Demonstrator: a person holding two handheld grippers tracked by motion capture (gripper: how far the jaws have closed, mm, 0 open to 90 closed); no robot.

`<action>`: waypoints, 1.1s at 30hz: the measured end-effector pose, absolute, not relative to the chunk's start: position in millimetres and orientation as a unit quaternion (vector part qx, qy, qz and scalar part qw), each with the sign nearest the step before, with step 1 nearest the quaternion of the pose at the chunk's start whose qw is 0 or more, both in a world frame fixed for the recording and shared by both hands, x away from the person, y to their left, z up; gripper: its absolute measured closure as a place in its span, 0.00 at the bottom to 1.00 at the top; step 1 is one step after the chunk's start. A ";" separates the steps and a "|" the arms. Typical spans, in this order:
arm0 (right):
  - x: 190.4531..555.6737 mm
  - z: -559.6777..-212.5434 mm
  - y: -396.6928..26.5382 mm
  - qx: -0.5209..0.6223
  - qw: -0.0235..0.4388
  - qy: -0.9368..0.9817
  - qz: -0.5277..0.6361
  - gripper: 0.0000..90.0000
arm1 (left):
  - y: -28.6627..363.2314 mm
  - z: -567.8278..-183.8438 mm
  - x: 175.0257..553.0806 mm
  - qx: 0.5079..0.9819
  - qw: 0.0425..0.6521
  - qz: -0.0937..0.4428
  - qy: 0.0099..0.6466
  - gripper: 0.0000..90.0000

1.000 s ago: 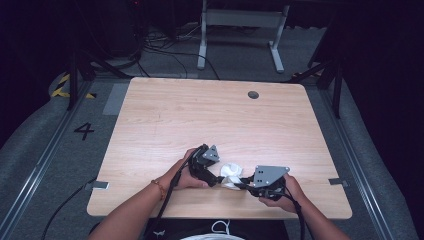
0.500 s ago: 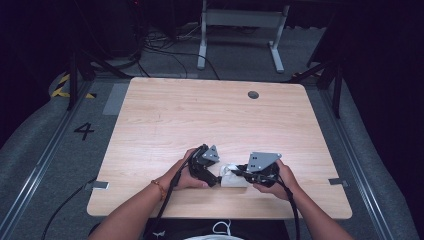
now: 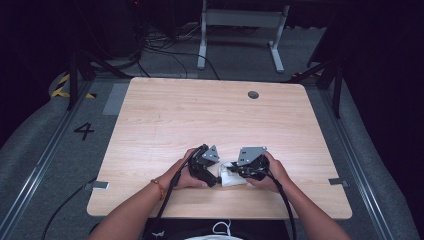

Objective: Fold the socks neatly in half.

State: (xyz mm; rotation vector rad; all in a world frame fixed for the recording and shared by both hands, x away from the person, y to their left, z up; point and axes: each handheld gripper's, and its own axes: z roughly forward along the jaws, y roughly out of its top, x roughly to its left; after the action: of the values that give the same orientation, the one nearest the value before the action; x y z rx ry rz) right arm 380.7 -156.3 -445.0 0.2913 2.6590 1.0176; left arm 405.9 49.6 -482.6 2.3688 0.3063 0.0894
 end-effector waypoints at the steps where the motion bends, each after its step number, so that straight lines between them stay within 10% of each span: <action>1: 382.3 -446.7 -155.3 0.101 0.135 0.922 0.349 0.94 | 49.7 -482.6 405.9 0.922 0.366 0.035 0.118 0.19; 25: 393.8 -459.4 -163.8 0.191 0.112 0.916 0.336 0.94 | 33.0 -477.9 365.9 0.922 0.367 0.006 0.126 0.35; 33: 392.5 -458.6 -170.1 0.209 0.113 0.913 0.333 0.94 | 32.1 -475.9 375.2 0.922 0.361 0.040 0.132 0.72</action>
State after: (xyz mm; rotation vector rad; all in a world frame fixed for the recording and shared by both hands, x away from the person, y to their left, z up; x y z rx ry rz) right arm 392.5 -170.1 -458.6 0.6122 2.6770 0.9769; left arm 375.2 32.1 -475.9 2.3764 0.3405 0.1024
